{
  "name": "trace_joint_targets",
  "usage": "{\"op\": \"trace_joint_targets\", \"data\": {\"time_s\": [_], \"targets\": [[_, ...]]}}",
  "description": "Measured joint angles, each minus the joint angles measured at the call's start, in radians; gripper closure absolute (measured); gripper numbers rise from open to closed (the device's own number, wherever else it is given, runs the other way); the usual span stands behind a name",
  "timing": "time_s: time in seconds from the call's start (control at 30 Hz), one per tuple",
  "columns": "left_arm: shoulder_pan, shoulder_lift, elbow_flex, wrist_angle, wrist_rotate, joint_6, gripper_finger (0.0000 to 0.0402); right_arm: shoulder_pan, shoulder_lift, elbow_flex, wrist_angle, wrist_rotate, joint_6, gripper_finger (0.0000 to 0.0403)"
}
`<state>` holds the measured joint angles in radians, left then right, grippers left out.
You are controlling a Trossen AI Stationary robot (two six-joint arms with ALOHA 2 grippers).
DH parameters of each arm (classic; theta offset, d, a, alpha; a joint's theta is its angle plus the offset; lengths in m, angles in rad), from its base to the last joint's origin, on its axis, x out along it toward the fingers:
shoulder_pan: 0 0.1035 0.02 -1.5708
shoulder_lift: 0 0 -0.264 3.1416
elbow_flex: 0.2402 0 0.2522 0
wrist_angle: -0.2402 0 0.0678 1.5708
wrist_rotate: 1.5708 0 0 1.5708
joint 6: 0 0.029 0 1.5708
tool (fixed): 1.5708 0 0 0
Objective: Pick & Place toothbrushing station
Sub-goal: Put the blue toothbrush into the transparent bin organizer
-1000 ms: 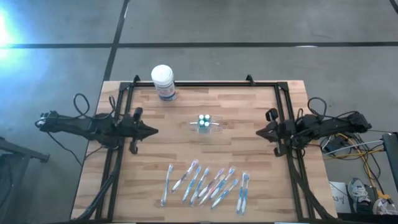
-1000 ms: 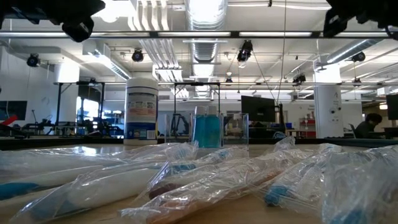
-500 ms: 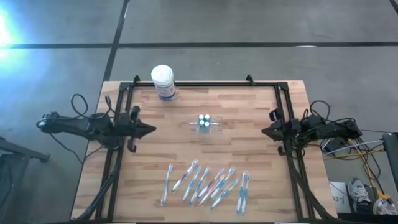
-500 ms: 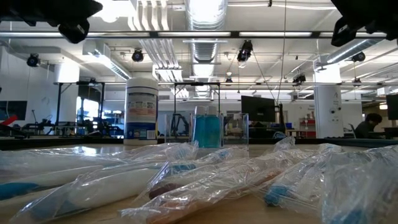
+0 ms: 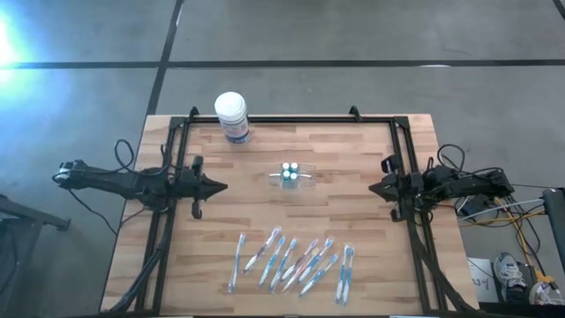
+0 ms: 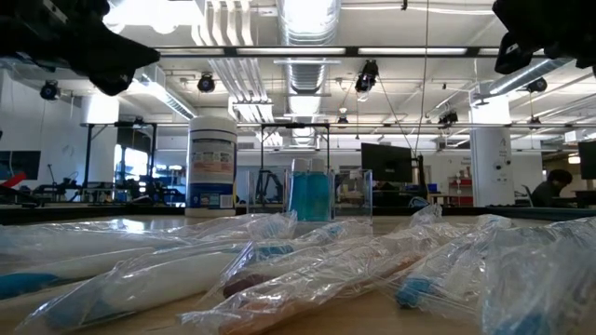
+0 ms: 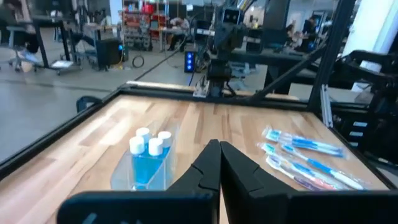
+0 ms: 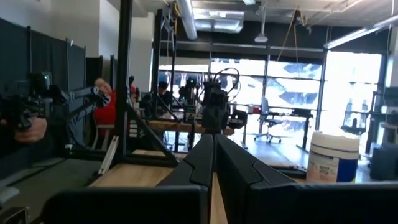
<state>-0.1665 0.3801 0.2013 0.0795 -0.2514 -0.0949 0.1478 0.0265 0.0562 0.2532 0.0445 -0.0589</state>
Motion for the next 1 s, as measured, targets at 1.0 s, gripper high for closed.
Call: {"op": "trace_joint_targets", "data": {"time_s": [1.0], "targets": [[-0.101,0.686,0.599,-0.446,-0.136,-0.442,0.0399,0.0,0.0,-0.047,-0.033,0.008,-0.019,0.039]]}}
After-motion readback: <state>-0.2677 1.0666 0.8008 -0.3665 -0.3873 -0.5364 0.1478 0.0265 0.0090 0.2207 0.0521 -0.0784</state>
